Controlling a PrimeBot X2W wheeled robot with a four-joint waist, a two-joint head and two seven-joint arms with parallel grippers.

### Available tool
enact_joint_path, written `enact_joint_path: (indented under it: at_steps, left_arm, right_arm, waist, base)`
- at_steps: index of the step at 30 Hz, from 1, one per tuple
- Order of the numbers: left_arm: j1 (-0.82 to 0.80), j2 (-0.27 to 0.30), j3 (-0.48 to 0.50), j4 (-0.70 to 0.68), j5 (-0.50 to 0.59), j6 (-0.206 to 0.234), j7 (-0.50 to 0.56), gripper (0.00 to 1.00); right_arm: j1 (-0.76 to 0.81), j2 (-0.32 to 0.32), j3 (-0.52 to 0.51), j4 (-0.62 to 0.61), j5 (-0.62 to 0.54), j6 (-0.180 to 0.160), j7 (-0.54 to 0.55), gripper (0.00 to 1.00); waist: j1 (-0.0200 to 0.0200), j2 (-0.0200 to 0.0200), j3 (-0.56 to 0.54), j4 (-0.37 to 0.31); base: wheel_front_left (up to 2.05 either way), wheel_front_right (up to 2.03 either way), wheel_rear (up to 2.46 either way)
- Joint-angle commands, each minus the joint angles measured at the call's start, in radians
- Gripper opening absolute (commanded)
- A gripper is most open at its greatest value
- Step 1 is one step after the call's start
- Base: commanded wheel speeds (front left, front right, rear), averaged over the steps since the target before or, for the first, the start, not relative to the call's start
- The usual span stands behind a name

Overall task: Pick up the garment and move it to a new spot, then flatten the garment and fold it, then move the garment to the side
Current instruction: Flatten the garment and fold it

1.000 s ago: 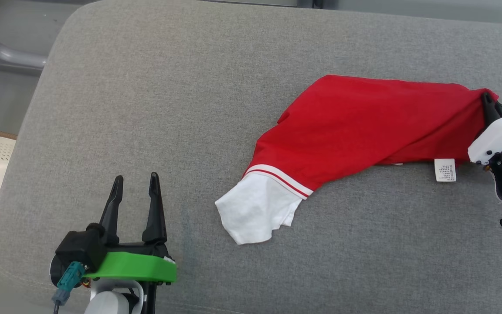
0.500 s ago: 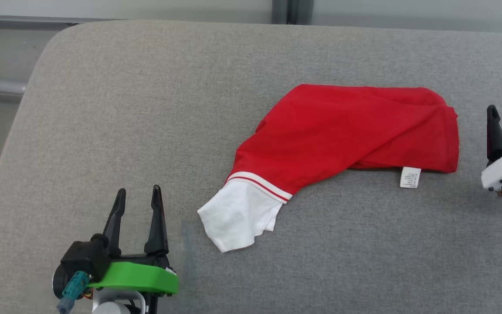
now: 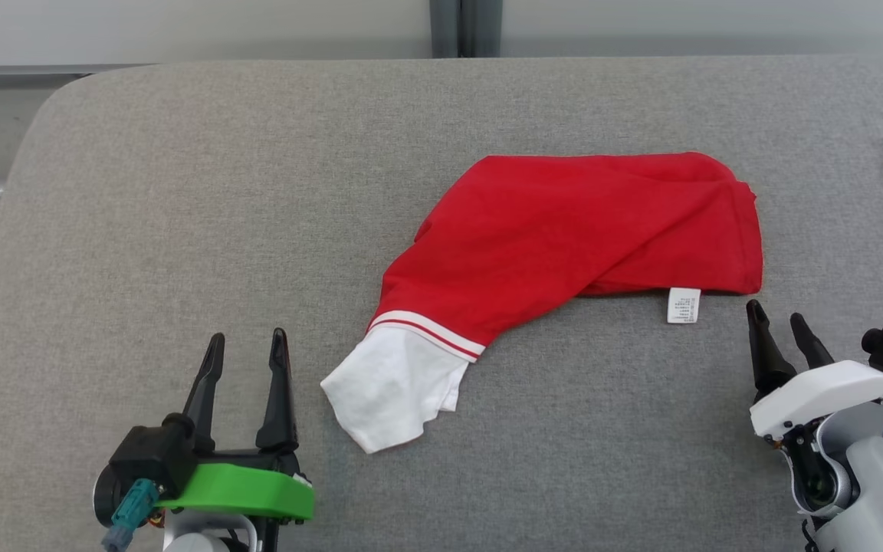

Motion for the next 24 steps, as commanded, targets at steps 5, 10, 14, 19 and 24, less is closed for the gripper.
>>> enact_joint_path:
  at_steps: [5, 10, 14, 19, 24]
  left_arm:
    - [-0.022, 0.003, 0.005, 0.002, 0.009, -0.003, 0.0, 1.0]
    - [-0.029, 0.003, 0.009, 0.002, 0.005, -0.002, 0.0, 1.0]
    - [-0.029, 0.003, 0.009, 0.003, 0.003, 0.001, 0.0, 1.0]
    - [-0.029, 0.003, 0.015, 0.003, 0.0, 0.006, 0.0, 1.0]
    - [-0.026, 0.003, 0.024, -0.002, 0.002, 0.008, 0.0, 1.0]
  right_arm:
    - [-0.059, 0.025, -0.022, 0.062, 0.031, 0.0, -0.01, 1.0]
    - [-0.129, 0.025, -0.066, 0.182, -0.006, 0.0, -0.024, 1.0]
    - [-0.18, 0.035, -0.071, 0.276, -0.058, 0.0, -0.005, 1.0]
    - [-0.215, 0.047, -0.056, 0.344, -0.092, 0.0, 0.016, 0.34]
    - [-0.232, 0.043, -0.042, 0.353, -0.118, 0.0, -0.012, 0.0]
  waist:
    - [0.0, -0.0001, 0.02, 0.039]
    - [0.0, -0.0001, 0.027, 0.064]
    - [0.0, -0.0001, 0.028, 0.077]
    - [0.0, -0.0001, 0.028, 0.078]
    - [0.0, -0.0001, 0.025, 0.062]
  base:
    - [0.0, 0.0, 0.0]
    - [0.0, 0.0, 0.0]
    - [0.0, 0.0, 0.0]
    - [0.0, 0.0, 0.0]
    - [0.0, 0.0, 0.0]
